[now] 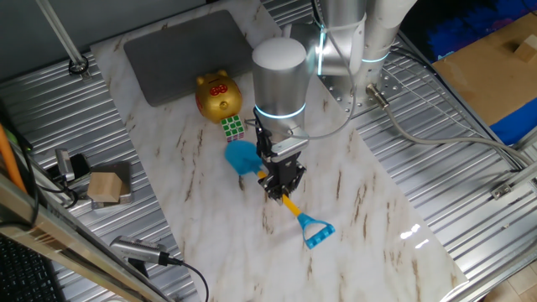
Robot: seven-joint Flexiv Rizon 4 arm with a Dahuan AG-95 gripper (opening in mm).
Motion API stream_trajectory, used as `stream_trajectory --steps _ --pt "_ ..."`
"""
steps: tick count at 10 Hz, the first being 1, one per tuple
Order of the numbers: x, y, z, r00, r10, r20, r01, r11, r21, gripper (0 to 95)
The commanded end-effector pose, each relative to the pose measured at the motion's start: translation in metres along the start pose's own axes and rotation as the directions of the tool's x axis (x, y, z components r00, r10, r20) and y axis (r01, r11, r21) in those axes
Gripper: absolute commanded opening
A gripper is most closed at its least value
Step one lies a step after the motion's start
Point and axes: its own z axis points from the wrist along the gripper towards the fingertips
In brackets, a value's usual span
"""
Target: Use a shovel to scoop up an object
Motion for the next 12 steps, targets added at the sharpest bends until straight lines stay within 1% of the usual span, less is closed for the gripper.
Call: stream_trajectory --steps 1,7,12 --pt "0.0010 -0.0002 0.0005 1.000 -0.002 -0.005 0.002 1.000 0.003 0.0" --pt "0.0025 0.0003 0.0006 1.000 -0.010 -0.008 0.010 1.000 0.003 0.0" --pt "0.0062 0.0005 0.0046 1.000 -0.024 -0.014 0.024 1.000 0.003 0.0"
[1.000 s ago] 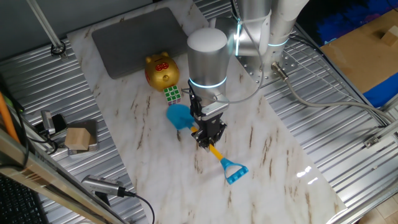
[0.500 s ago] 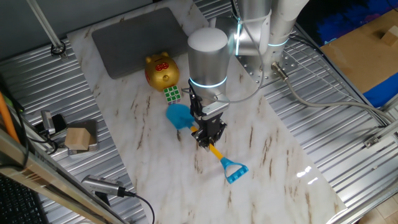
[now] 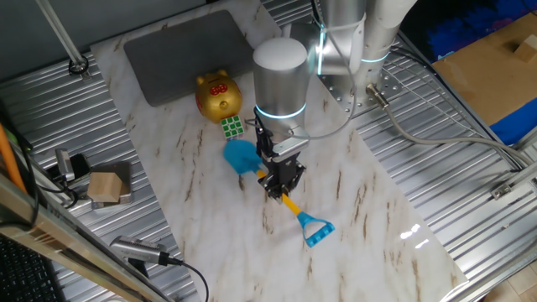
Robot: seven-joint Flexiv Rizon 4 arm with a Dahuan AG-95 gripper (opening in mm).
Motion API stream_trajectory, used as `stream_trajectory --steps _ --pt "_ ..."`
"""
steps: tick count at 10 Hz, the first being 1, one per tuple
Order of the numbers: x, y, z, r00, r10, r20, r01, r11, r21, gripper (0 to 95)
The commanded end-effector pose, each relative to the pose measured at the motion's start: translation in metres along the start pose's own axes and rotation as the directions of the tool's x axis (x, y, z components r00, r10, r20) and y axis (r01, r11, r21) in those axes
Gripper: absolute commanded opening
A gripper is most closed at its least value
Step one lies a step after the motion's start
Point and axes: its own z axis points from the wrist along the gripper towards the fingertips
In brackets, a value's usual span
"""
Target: Use a shovel to scoop up an object
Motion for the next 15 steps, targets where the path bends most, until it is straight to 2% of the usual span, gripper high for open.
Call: stream_trajectory --steps 1,6,15 --pt "0.0015 -0.0010 0.0027 1.000 -0.003 -0.004 0.003 1.000 0.006 0.0" --pt "0.0086 0.0004 0.0104 1.000 -0.018 -0.009 0.018 1.000 0.011 0.0" --pt "0.0089 0.0009 0.0099 1.000 -0.018 -0.010 0.018 1.000 0.011 0.0"
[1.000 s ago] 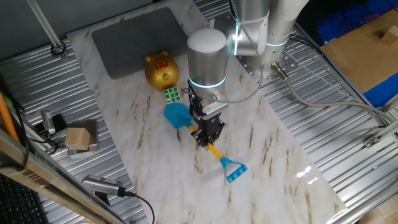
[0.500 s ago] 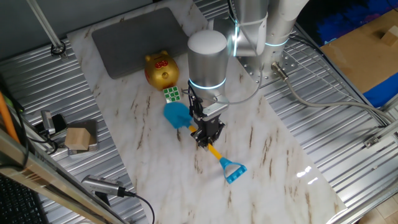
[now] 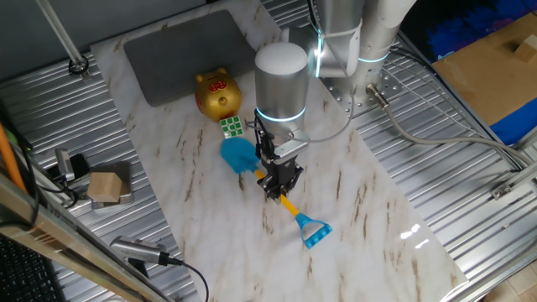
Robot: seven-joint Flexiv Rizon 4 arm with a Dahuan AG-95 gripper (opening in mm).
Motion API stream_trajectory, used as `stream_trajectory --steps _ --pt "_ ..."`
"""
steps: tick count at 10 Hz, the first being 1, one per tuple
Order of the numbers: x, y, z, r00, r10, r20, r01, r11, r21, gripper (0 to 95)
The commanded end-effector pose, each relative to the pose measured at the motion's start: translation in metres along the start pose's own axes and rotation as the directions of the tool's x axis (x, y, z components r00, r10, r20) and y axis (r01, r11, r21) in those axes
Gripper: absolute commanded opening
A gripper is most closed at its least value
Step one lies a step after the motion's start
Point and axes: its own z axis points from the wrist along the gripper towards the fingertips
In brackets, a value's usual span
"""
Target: Use a shovel to scoop up an object
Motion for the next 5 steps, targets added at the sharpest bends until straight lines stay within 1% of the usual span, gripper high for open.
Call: stream_trajectory --steps 1,4,5 --pt "-0.0003 0.0016 -0.0045 1.000 0.010 0.006 -0.010 1.000 -0.002 0.0" --pt "0.0004 0.0019 -0.0072 1.000 0.026 -0.002 -0.026 1.000 -0.002 0.0" --pt "0.0004 0.0019 -0.0072 0.999 0.031 -0.015 -0.031 1.000 -0.004 0.0"
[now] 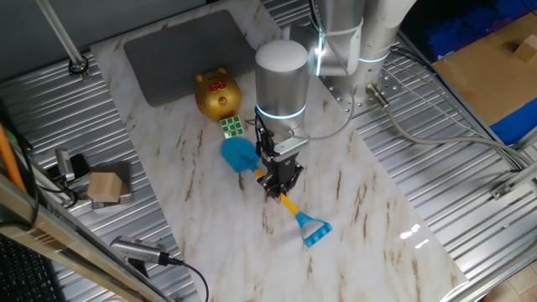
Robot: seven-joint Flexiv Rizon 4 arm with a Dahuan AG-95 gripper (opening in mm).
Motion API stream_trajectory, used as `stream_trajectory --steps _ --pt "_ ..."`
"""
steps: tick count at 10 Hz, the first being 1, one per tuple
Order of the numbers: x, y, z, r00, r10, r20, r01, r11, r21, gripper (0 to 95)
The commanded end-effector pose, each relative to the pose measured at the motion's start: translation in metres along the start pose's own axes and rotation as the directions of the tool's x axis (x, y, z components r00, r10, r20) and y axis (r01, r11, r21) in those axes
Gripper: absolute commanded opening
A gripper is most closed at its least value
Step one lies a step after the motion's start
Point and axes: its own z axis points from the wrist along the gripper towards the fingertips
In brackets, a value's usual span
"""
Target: Use a shovel to scoop up an object
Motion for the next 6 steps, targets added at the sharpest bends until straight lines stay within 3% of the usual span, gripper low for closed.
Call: stream_trajectory --steps 1,6 --pt "-0.0005 0.0008 0.0001 1.000 0.013 -0.012 -0.013 1.000 -0.011 0.0" --pt "-0.0005 0.0008 0.0001 1.000 0.022 -0.011 -0.022 1.000 -0.012 0.0"
